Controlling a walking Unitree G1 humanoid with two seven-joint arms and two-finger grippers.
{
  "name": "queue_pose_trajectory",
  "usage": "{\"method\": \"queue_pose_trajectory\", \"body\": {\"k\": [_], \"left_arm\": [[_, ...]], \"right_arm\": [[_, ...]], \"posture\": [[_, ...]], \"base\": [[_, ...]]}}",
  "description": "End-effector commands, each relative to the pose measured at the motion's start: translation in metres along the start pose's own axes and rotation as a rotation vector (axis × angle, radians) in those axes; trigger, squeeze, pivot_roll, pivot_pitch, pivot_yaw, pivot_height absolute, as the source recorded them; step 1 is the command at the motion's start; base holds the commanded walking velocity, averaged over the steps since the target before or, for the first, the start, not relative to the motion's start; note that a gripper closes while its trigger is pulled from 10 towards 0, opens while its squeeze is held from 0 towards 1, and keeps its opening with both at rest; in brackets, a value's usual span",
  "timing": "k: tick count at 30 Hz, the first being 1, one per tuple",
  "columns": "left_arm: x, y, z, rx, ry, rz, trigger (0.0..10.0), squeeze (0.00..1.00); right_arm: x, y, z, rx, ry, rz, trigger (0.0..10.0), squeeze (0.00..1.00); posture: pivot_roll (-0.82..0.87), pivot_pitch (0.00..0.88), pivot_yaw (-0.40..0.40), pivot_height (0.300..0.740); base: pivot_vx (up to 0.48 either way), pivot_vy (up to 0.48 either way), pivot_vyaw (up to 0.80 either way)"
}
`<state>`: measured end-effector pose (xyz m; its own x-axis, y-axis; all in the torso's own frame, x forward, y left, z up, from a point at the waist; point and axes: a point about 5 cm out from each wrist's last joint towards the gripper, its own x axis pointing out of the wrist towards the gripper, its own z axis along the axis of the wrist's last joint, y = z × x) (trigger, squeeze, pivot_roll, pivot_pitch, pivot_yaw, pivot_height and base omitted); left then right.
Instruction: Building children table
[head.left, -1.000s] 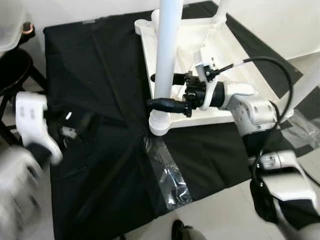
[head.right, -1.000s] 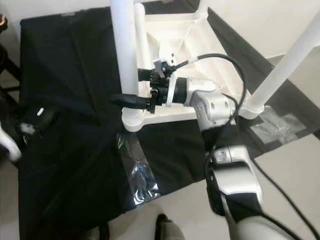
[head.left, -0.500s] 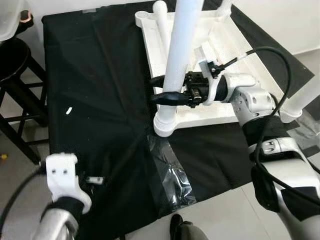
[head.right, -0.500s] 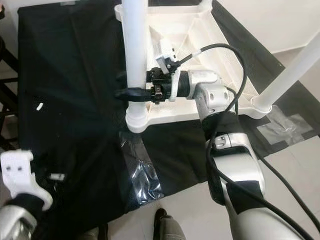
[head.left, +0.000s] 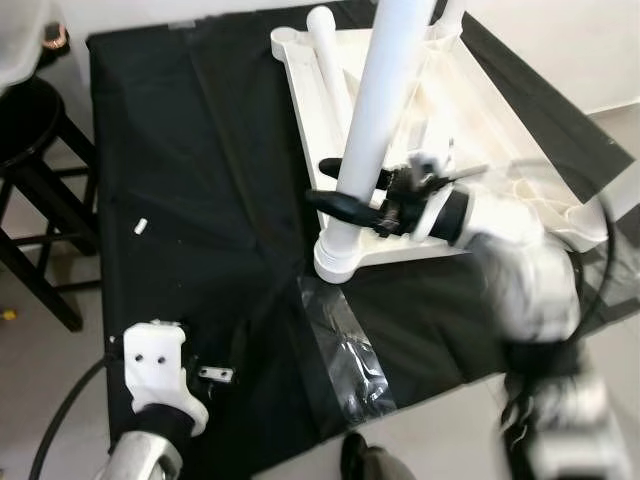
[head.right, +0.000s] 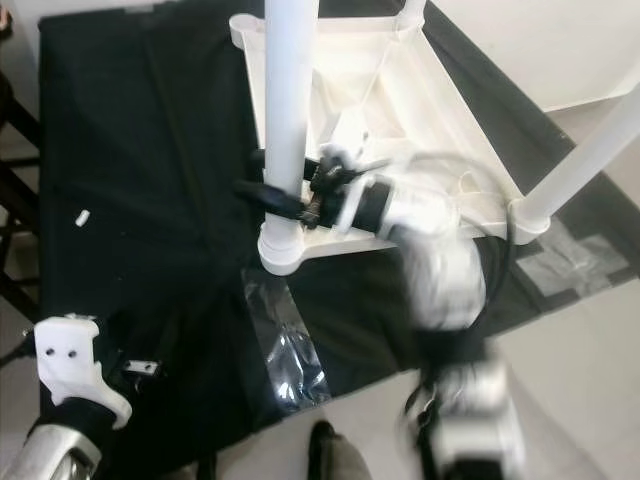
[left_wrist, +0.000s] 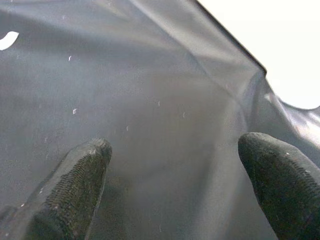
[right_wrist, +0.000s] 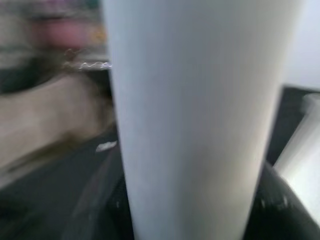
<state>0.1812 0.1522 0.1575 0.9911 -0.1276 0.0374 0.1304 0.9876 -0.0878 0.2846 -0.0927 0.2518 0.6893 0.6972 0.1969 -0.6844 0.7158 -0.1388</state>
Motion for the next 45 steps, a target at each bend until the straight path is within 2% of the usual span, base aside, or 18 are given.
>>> {"method": "queue_pose_trajectory", "body": {"k": [1, 3, 10, 11, 12, 14, 15, 17, 20, 23, 24, 25, 32, 35, 42, 43, 44, 45], "left_arm": [[-0.002, 0.001, -0.004, 0.012, 0.015, 0.000, 10.0, 0.00], [0.004, -0.001, -0.005, 0.027, 0.001, -0.022, 10.0, 0.00], [0.013, 0.001, -0.010, 0.028, -0.005, -0.031, 10.0, 0.00], [0.015, 0.004, -0.012, 0.027, -0.004, -0.024, 10.0, 0.00], [0.017, 0.005, -0.014, 0.027, -0.004, -0.020, 10.0, 0.00], [0.019, 0.007, -0.015, 0.028, -0.004, -0.017, 10.0, 0.00], [0.021, 0.007, -0.016, 0.029, -0.005, -0.016, 10.0, 0.00], [0.026, 0.007, -0.017, 0.043, -0.009, -0.023, 10.0, 0.00], [0.030, 0.007, -0.018, 0.056, -0.013, -0.031, 10.0, 0.00], [0.035, 0.009, -0.021, 0.047, -0.008, -0.038, 10.0, 0.00], [0.035, 0.009, -0.021, 0.047, -0.008, -0.038, 10.0, 0.00], [0.038, 0.009, -0.023, 0.041, -0.011, -0.050, 10.0, 0.00], [0.042, 0.008, -0.024, 0.040, -0.016, -0.063, 10.0, 0.00], [0.042, 0.005, -0.025, 0.024, -0.025, -0.060, 10.0, 0.00], [0.039, 0.005, -0.023, 0.021, -0.040, -0.045, 10.0, 0.00], [0.038, 0.005, -0.023, 0.023, -0.042, -0.043, 10.0, 0.00], [0.036, 0.004, -0.023, 0.026, -0.044, -0.042, 10.0, 0.00], [0.036, 0.004, -0.023, 0.026, -0.044, -0.042, 10.0, 0.00]], "right_arm": [[-0.021, 0.005, -0.053, 0.123, 0.327, -0.178, 0.0, 0.00], [-0.033, 0.018, -0.063, 0.127, 0.364, -0.304, 0.0, 0.00], [-0.018, 0.009, -0.071, 0.125, 0.327, -0.348, 0.0, 0.00], [-0.015, 0.009, -0.070, 0.135, 0.309, -0.355, 6.0, 0.00], [-0.014, 0.011, -0.067, 0.146, 0.281, -0.350, 10.0, 0.00], [-0.013, 0.012, -0.064, 0.154, 0.263, -0.349, 10.0, 0.00], [-0.012, 0.014, -0.062, 0.171, 0.244, -0.322, 10.0, 1.00], [-0.011, 0.012, -0.055, 0.213, 0.175, -0.229, 10.0, 1.00], [-0.011, 0.003, -0.048, 0.184, 0.134, -0.181, 10.0, 1.00], [-0.010, -0.013, -0.037, 0.134, 0.097, 0.008, 10.0, 0.95], [-0.010, -0.013, -0.037, 0.134, 0.097, 0.008, 10.0, 0.95], [-0.011, -0.025, -0.034, 0.073, 0.117, 0.129, 10.0, 0.00], [-0.011, -0.042, -0.029, 0.025, 0.142, 0.242, 10.0, 0.00], [-0.001, -0.070, -0.009, -0.034, 0.142, 0.426, 10.0, 0.00], [0.015, -0.084, 0.007, -0.040, 0.115, 0.532, 10.0, 0.00], [0.018, -0.085, 0.008, -0.036, 0.114, 0.561, 6.4, 0.00], [0.021, -0.086, 0.008, -0.029, 0.111, 0.585, 1.6, 0.00], [0.021, -0.086, 0.008, -0.029, 0.111, 0.585, 1.6, 0.00]], "posture": [[0.05, 0.305, -0.070, 0.740], [0.03, 0.297, -0.055, 0.740], [0.05, 0.252, -0.034, 0.740], [0.06, 0.239, -0.031, 0.740], [0.06, 0.227, -0.030, 0.740], [0.06, 0.227, -0.030, 0.740], [0.06, 0.215, -0.027, 0.740], [0.07, 0.206, -0.026, 0.740], [0.07, 0.197, -0.026, 0.740], [0.08, 0.179, -0.033, 0.740], [0.08, 0.179, -0.033, 0.740], [0.08, 0.175, -0.040, 0.740], [0.09, 0.166, -0.050, 0.740], [0.11, 0.174, -0.071, 0.740], [0.13, 0.185, -0.080, 0.740], [0.14, 0.193, -0.081, 0.740], [0.14, 0.199, -0.083, 0.740], [0.14, 0.199, -0.083, 0.740]], "base": [[0.000, 0.000, 0.00], [0.000, 0.000, 0.00], [0.000, 0.000, 0.00], [0.000, 0.000, 0.00], [0.000, 0.000, 0.00], [0.000, 0.000, 0.00], [0.000, 0.000, 0.00], [0.000, 0.000, 0.00], [0.000, 0.000, 0.00], [0.000, 0.000, 0.00], [0.000, 0.000, 0.00], [0.000, 0.000, 0.00], [0.000, 0.000, 0.00], [0.000, 0.000, 0.00], [0.000, 0.000, 0.00], [0.000, 0.000, 0.00], [0.000, 0.000, 0.00], [0.000, 0.000, 0.00]]}}
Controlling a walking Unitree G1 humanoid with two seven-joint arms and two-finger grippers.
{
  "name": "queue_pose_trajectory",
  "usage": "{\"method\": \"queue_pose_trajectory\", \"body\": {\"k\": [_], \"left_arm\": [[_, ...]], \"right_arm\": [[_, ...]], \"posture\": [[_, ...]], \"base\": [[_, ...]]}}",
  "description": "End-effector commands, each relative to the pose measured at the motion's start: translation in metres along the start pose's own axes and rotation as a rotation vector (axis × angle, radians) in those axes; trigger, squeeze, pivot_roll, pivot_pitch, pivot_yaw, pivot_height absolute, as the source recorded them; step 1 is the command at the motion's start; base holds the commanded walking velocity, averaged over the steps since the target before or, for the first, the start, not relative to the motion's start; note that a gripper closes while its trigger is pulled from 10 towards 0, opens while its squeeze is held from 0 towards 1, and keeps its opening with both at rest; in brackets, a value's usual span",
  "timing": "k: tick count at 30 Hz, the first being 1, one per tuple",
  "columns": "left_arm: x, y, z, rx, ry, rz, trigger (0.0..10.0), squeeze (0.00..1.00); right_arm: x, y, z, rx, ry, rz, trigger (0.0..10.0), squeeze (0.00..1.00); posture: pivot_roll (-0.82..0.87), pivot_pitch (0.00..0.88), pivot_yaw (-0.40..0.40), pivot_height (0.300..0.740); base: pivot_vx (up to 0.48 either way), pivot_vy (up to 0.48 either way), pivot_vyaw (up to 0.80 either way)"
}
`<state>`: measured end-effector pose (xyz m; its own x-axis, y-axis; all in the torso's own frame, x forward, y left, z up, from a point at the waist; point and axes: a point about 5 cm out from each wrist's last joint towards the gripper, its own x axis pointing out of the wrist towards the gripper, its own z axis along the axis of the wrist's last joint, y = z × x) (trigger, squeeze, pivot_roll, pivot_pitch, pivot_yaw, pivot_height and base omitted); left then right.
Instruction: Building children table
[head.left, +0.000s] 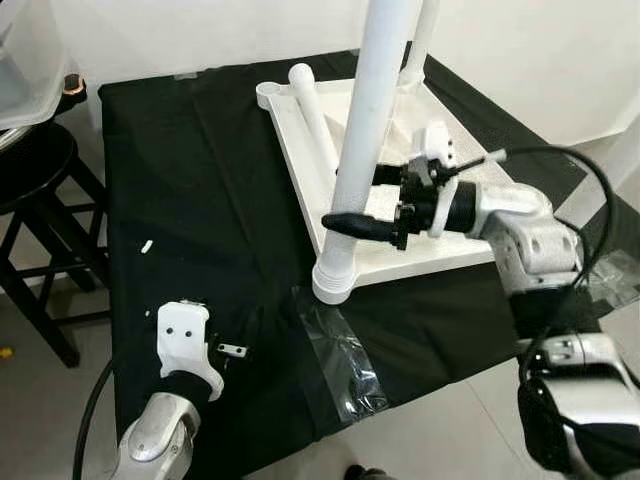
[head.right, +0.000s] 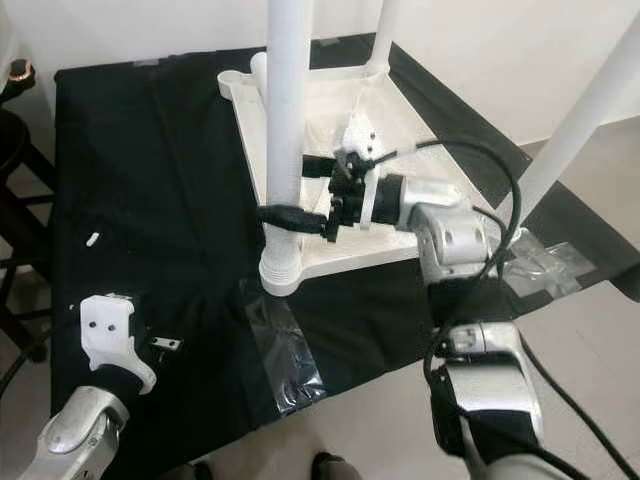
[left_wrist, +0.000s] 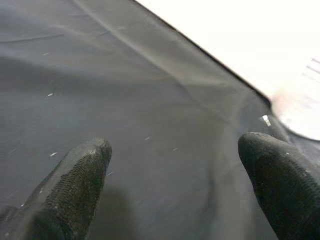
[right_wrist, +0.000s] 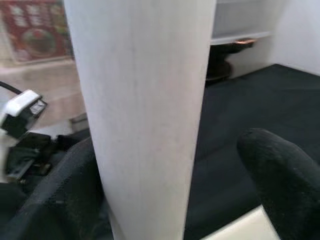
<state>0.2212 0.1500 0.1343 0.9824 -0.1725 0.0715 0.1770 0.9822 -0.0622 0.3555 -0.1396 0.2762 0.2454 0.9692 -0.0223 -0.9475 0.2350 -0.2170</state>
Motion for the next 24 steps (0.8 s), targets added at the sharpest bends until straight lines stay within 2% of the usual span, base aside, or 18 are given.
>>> {"method": "queue_pose_trajectory", "body": {"k": [1, 10, 15, 16, 19, 20, 21, 22, 23, 24], "left_arm": [[-0.004, -0.001, 0.002, 0.006, -0.014, 0.007, 10.0, 0.00], [-0.008, -0.001, 0.003, 0.015, -0.012, 0.007, 10.0, 0.00], [-0.008, -0.002, 0.003, 0.013, -0.010, 0.005, 10.0, 0.00], [-0.008, -0.002, 0.003, 0.012, -0.010, 0.005, 10.0, 0.00], [-0.007, -0.001, 0.003, 0.012, -0.010, 0.005, 10.0, 0.00], [-0.007, -0.001, 0.004, 0.010, -0.011, 0.005, 10.0, 0.00], [-0.007, -0.001, 0.004, 0.010, -0.011, 0.005, 10.0, 0.00], [-0.006, 0.000, 0.004, 0.009, -0.011, 0.005, 10.0, 0.00], [-0.005, 0.002, 0.004, 0.008, -0.011, 0.005, 10.0, 0.00], [-0.005, 0.002, 0.004, 0.008, -0.011, 0.005, 10.0, 0.00]], "right_arm": [[0.002, -0.002, -0.001, 0.001, -0.010, 0.046, 0.0, 0.00], [0.002, -0.006, -0.003, 0.026, -0.035, 0.112, 0.0, 0.00], [-0.008, -0.001, -0.013, 0.043, -0.048, 0.061, 0.0, 0.00], [-0.009, 0.002, -0.019, 0.041, -0.047, 0.001, 0.0, 0.00], [-0.009, 0.006, -0.024, 0.042, -0.052, -0.055, 0.0, 0.00], [-0.004, 0.017, -0.033, 0.067, -0.068, -0.162, 0.0, 0.00], [-0.004, 0.017, -0.033, 0.067, -0.068, -0.162, 0.0, 0.00], [0.004, 0.030, -0.043, 0.086, -0.089, -0.323, 0.0, 0.00], [0.011, 0.040, -0.052, 0.099, -0.100, -0.603, 0.0, 0.00], [0.011, 0.040, -0.052, 0.099, -0.100, -0.603, 0.0, 0.00]], "posture": [[0.15, 0.204, -0.084, 0.740], [0.15, 0.221, -0.077, 0.740], [0.13, 0.223, -0.081, 0.740], [0.12, 0.225, -0.084, 0.740], [0.11, 0.225, -0.084, 0.740], [0.11, 0.227, -0.084, 0.740], [0.11, 0.227, -0.084, 0.740], [0.09, 0.228, -0.078, 0.740], [0.07, 0.228, -0.064, 0.740], [0.07, 0.228, -0.064, 0.740]], "base": [[0.000, 0.000, 0.00], [0.000, 0.000, 0.00], [0.000, 0.000, 0.00], [0.000, 0.000, 0.00], [0.000, 0.000, 0.00], [0.000, 0.000, 0.00], [0.000, 0.000, 0.00], [0.000, 0.000, 0.00], [0.000, 0.000, 0.00], [0.000, 0.000, 0.00]]}}
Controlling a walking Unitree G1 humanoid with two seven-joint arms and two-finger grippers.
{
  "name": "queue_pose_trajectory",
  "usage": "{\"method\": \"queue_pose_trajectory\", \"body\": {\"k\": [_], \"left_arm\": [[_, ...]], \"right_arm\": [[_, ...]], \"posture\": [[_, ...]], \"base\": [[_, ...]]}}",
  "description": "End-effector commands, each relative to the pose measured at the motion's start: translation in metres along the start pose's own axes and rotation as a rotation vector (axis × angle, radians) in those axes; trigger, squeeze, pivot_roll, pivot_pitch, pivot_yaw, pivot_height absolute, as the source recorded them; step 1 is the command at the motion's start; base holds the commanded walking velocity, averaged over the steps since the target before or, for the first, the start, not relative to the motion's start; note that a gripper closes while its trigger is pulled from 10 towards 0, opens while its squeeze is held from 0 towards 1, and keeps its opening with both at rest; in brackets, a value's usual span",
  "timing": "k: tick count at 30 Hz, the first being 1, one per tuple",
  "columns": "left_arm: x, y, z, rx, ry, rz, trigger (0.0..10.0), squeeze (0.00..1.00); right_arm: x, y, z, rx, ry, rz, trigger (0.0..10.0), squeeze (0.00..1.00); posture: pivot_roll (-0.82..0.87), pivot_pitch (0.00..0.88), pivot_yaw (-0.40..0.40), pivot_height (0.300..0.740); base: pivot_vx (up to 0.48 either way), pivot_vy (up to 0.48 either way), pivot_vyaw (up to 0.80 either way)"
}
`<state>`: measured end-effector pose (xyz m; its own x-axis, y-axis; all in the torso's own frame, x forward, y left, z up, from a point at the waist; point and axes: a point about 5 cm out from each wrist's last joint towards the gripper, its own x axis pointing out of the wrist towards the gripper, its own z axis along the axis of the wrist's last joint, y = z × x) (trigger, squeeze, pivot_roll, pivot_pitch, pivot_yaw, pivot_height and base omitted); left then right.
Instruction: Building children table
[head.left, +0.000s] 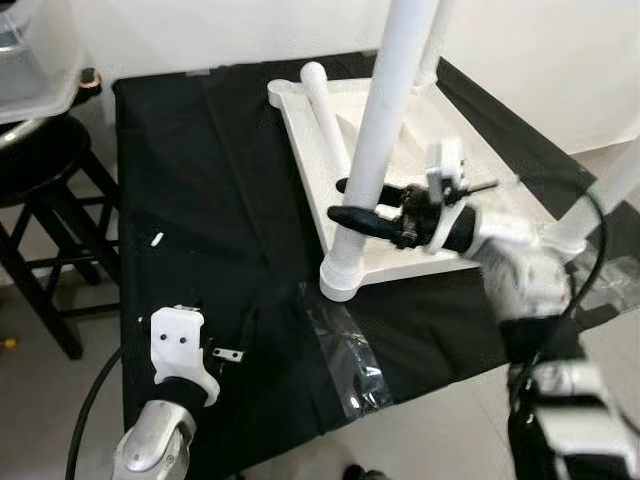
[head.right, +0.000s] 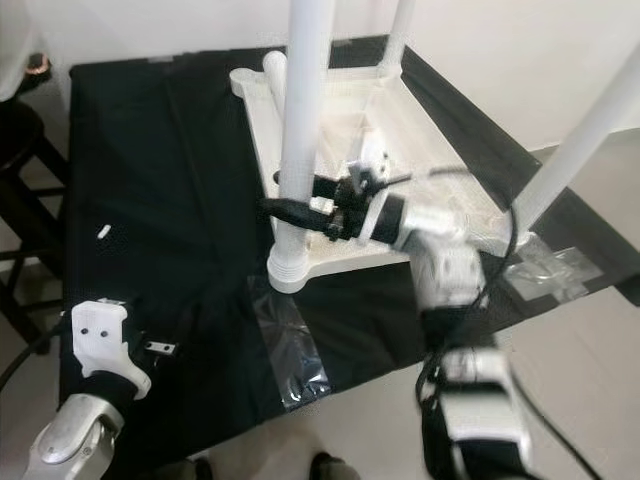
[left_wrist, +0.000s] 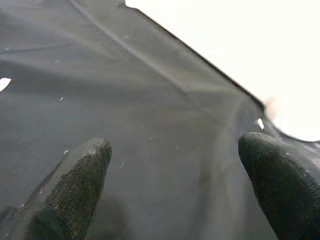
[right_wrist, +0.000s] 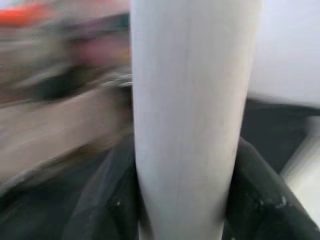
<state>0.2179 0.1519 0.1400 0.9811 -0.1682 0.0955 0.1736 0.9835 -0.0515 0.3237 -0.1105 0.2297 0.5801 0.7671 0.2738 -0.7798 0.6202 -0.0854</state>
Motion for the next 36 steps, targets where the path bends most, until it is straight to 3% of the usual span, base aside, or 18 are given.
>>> {"method": "queue_pose_trajectory", "body": {"k": [1, 2, 4, 7, 12, 13, 16, 17, 19, 20, 26, 27, 29, 30, 32, 33, 34, 36], "left_arm": [[0.000, 0.003, -0.002, -0.003, 0.013, 0.001, 10.0, 0.00], [0.000, 0.003, -0.002, -0.003, 0.013, 0.001, 10.0, 0.00], [0.005, 0.003, -0.002, -0.005, 0.012, -0.007, 10.0, 0.00], [0.009, 0.004, -0.003, -0.008, 0.013, -0.011, 10.0, 0.00], [0.012, 0.007, -0.005, -0.018, 0.013, 0.000, 10.0, 0.00], [0.012, 0.007, -0.004, -0.019, 0.011, 0.004, 10.0, 0.00], [0.013, 0.007, -0.004, -0.018, 0.006, 0.008, 10.0, 0.00], [0.013, 0.007, -0.004, -0.019, 0.005, 0.009, 10.0, 0.00], [0.013, 0.006, -0.005, -0.019, 0.005, 0.007, 10.0, 0.00], [0.013, 0.006, -0.005, -0.019, 0.005, 0.007, 10.0, 0.00], [0.014, 0.005, -0.005, -0.023, 0.005, 0.002, 10.0, 0.00], [0.013, 0.003, -0.005, -0.028, -0.002, -0.005, 10.0, 0.00], [0.013, 0.003, -0.005, -0.029, -0.003, -0.007, 10.0, 0.00], [0.011, 0.001, -0.004, -0.038, -0.012, -0.022, 10.0, 0.00], [0.011, 0.001, -0.004, -0.038, -0.012, -0.022, 10.0, 0.00], [0.002, -0.006, 0.009, -0.078, -0.092, -0.169, 10.0, 0.00], [0.002, -0.006, 0.009, -0.078, -0.092, -0.169, 10.0, 0.00], [-0.011, -0.012, 0.024, -0.104, -0.162, -0.324, 10.0, 0.00]], "right_arm": [[-0.016, -0.006, -0.019, -0.078, 0.131, -0.423, 0.0, 0.00], [-0.016, -0.006, -0.019, -0.078, 0.131, -0.423, 0.0, 0.00], [-0.019, 0.023, -0.031, -0.172, 0.195, -0.566, 0.0, 0.00], [-0.010, 0.040, -0.040, -0.187, 0.220, -0.522, 0.0, 0.00], [-0.003, 0.039, -0.041, -0.180, 0.222, -0.518, 0.0, 0.00], [-0.002, 0.038, -0.040, -0.183, 0.227, -0.511, 10.0, 0.00], [-0.004, 0.038, -0.036, -0.184, 0.218, -0.505, 10.0, 0.00], [-0.004, 0.037, -0.035, -0.178, 0.215, -0.489, 10.0, 1.00], [-0.002, 0.036, -0.029, -0.226, 0.189, -0.344, 10.0, 1.00], [-0.002, 0.036, -0.029, -0.226, 0.189, -0.344, 10.0, 1.00], [-0.002, 0.005, -0.016, -0.198, 0.182, -0.145, 10.0, 1.00], [-0.001, -0.013, -0.006, -0.235, 0.197, -0.031, 10.0, 0.93], [-0.001, -0.017, -0.003, -0.244, 0.201, -0.007, 10.0, 0.93], [0.000, -0.021, 0.000, -0.243, 0.207, 0.021, 10.0, 0.12], [0.000, -0.021, 0.000, -0.243, 0.207, 0.021, 10.0, 0.12], [0.005, -0.033, 0.008, -0.241, 0.234, 0.102, 10.0, 0.00], [0.005, -0.033, 0.008, -0.241, 0.234, 0.102, 10.0, 0.00], [0.011, -0.041, 0.017, -0.252, 0.252, 0.169, 10.0, 0.00]], "posture": [[0.06, 0.227, -0.060, 0.740], [0.06, 0.227, -0.060, 0.740], [0.05, 0.222, -0.051, 0.740], [0.05, 0.202, -0.045, 0.740], [0.06, 0.193, -0.054, 0.740], [0.06, 0.191, -0.058, 0.740], [0.05, 0.189, -0.060, 0.740], [0.05, 0.188, -0.061, 0.740], [0.06, 0.184, -0.064, 0.740], [0.06, 0.184, -0.064, 0.740], [0.06, 0.185, -0.068, 0.740], [0.08, 0.186, -0.070, 0.740], [0.08, 0.186, -0.070, 0.740], [0.09, 0.184, -0.074, 0.740], [0.09, 0.184, -0.074, 0.740], [0.08, 0.180, -0.074, 0.740], [0.08, 0.180, -0.074, 0.740], [0.08, 0.185, -0.082, 0.740]], "base": [[0.000, 0.000, 0.00], [0.000, 0.000, 0.00], [0.000, 0.000, 0.00], [0.000, 0.000, 0.00], [0.000, 0.000, 0.00], [0.000, 0.000, 0.00], [0.000, 0.000, 0.00], [0.000, 0.000, 0.00], [0.000, 0.000, 0.00], [0.000, 0.000, 0.00], [0.000, 0.000, 0.00], [0.000, 0.000, 0.00], [0.000, 0.000, 0.00], [0.000, 0.000, 0.00], [0.000, 0.000, 0.00], [0.000, 0.000, 0.00], [0.000, 0.000, 0.00], [0.000, 0.000, 0.00]]}}
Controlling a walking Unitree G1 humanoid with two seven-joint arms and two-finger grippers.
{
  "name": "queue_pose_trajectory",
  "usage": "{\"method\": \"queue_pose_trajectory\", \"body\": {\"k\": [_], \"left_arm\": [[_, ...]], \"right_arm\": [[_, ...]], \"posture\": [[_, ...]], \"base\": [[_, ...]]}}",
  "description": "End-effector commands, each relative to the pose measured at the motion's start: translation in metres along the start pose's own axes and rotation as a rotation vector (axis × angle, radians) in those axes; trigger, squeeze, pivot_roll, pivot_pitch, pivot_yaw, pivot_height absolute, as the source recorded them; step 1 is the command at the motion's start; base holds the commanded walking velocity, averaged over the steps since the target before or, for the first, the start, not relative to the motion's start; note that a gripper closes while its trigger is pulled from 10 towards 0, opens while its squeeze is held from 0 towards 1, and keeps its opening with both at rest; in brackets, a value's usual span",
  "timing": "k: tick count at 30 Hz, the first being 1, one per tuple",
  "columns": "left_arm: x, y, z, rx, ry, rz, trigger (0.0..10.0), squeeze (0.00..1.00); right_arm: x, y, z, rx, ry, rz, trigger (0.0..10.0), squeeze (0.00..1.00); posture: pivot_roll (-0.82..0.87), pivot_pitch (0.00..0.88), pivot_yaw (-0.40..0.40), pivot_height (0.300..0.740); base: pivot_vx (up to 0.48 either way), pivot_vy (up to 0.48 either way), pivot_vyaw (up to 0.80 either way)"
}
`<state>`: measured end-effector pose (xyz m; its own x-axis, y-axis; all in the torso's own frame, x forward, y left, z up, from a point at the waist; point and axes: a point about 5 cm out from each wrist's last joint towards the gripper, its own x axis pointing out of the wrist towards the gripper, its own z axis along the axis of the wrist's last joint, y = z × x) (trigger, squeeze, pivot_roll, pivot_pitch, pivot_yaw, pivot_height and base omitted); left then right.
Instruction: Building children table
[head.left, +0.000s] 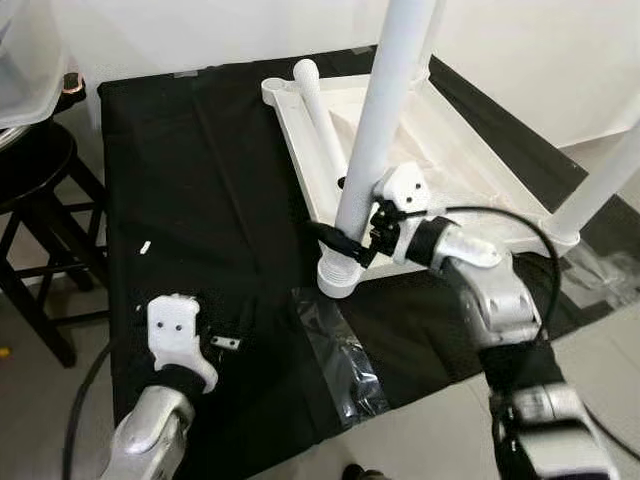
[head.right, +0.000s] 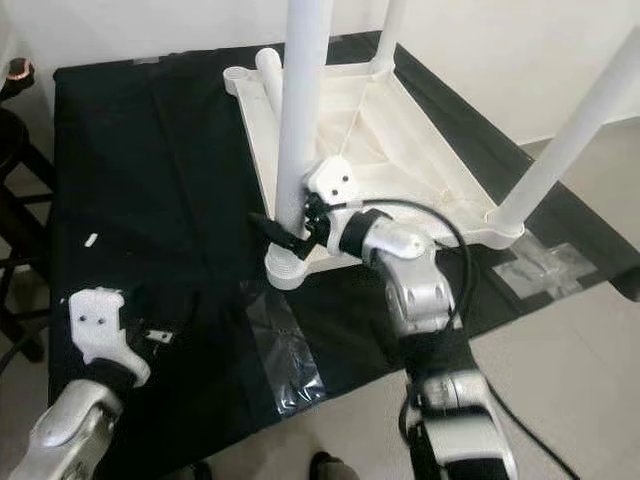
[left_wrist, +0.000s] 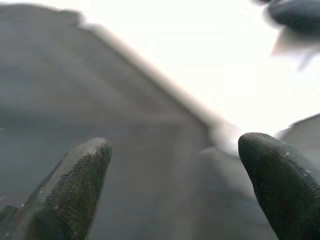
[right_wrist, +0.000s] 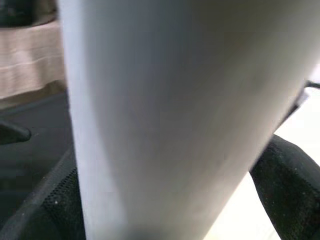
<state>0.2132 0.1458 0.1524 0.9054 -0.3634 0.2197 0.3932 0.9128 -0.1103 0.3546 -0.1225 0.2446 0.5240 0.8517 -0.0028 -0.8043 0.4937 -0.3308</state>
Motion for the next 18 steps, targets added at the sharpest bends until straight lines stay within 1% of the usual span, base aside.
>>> {"method": "queue_pose_trajectory", "body": {"k": [1, 2, 3, 4, 5, 6, 7, 8, 9, 10, 11, 12, 13, 14, 17, 18], "left_arm": [[-0.006, -0.007, 0.012, -0.009, -0.051, -0.107, 10.0, 0.00], [-0.006, -0.007, 0.012, -0.009, -0.051, -0.107, 10.0, 0.00], [-0.012, -0.013, 0.021, -0.026, -0.059, -0.190, 10.0, 0.00], [-0.021, -0.019, 0.034, -0.083, -0.077, -0.257, 10.0, 0.00], [-0.021, -0.019, 0.034, -0.083, -0.077, -0.257, 10.0, 0.00], [-0.031, -0.025, 0.045, -0.126, -0.082, -0.342, 10.0, 0.00], [-0.038, -0.029, 0.051, -0.151, -0.083, -0.393, 10.0, 0.00], [-0.047, -0.030, 0.055, -0.138, -0.060, -0.426, 10.0, 0.00], [-0.054, -0.028, 0.056, -0.112, -0.043, -0.426, 10.0, 0.00], [-0.054, -0.028, 0.056, -0.112, -0.043, -0.426, 10.0, 0.00], [-0.059, -0.026, 0.057, -0.103, -0.039, -0.418, 10.0, 0.00], [-0.064, -0.025, 0.058, -0.102, -0.038, -0.418, 10.0, 0.00], [-0.064, -0.025, 0.058, -0.102, -0.038, -0.418, 10.0, 0.00], [-0.066, -0.026, 0.059, -0.111, -0.047, -0.421, 10.0, 0.00], [-0.070, -0.027, 0.061, -0.128, -0.059, -0.434, 10.0, 0.00], [-0.072, -0.025, 0.061, -0.130, -0.068, -0.425, 10.0, 0.00]], "right_arm": [[-0.005, -0.009, 0.005, -0.021, -0.002, 0.014, 10.0, 0.00], [-0.005, -0.009, 0.005, -0.021, -0.002, 0.014, 10.0, 0.00], [-0.003, -0.014, 0.011, -0.025, -0.009, 0.048, 10.0, 0.00], [-0.002, -0.019, 0.018, -0.014, -0.026, 0.093, 10.0, 0.00], [-0.002, -0.019, 0.018, -0.014, -0.026, 0.093, 10.0, 0.00], [-0.002, -0.023, 0.024, -0.006, -0.043, 0.148, 10.0, 0.00], [-0.002, -0.025, 0.027, 0.000, -0.054, 0.182, 10.0, 0.00], [-0.002, -0.026, 0.030, 0.009, -0.064, 0.221, 10.0, 0.00], [-0.002, -0.026, 0.031, 0.017, -0.071, 0.252, 10.0, 0.00], [-0.002, -0.026, 0.031, 0.017, -0.071, 0.252, 10.0, 0.00], [-0.002, -0.026, 0.031, 0.026, -0.077, 0.280, 10.0, 0.00], [-0.001, -0.026, 0.030, 0.034, -0.082, 0.300, 8.5, 0.00], [-0.001, -0.026, 0.030, 0.034, -0.082, 0.300, 8.5, 0.00], [-0.001, -0.026, 0.029, 0.049, -0.087, 0.319, 0.0, 0.00], [-0.004, -0.027, 0.024, 0.071, -0.082, 0.337, 0.0, 0.00], [-0.007, -0.029, 0.021, 0.081, -0.079, 0.336, 0.0, 0.00]], "posture": [[0.08, 0.185, -0.082, 0.740], [0.08, 0.185, -0.082, 0.740], [0.09, 0.185, -0.087, 0.740], [0.10, 0.181, -0.092, 0.740], [0.10, 0.181, -0.092, 0.740], [0.11, 0.178, -0.098, 0.740], [0.11, 0.177, -0.100, 0.740], [0.12, 0.175, -0.105, 0.740], [0.12, 0.174, -0.111, 0.740], [0.12, 0.174, -0.111, 0.740], [0.13, 0.175, -0.115, 0.740], [0.13, 0.173, -0.118, 0.740], [0.13, 0.173, -0.118, 0.740], [0.14, 0.171, -0.124, 0.740], [0.14, 0.165, -0.127, 0.740], [0.14, 0.162, -0.129, 0.740]], "base": [[0.000, 0.000, 0.00], [0.000, 0.000, 0.00], [0.000, 0.000, 0.00], [0.000, 0.000, 0.00], [0.000, 0.000, 0.00], [0.000, 0.000, 0.00], [0.000, 0.000, 0.00], [0.000, 0.000, 0.00], [0.000, 0.000, 0.00], [0.000, 0.000, 0.00], [0.000, 0.000, 0.00], [0.000, 0.000, 0.00], [0.000, 0.000, 0.00], [0.000, 0.000, 0.00], [0.000, 0.000, 0.00], [0.000, 0.000, 0.00]]}}
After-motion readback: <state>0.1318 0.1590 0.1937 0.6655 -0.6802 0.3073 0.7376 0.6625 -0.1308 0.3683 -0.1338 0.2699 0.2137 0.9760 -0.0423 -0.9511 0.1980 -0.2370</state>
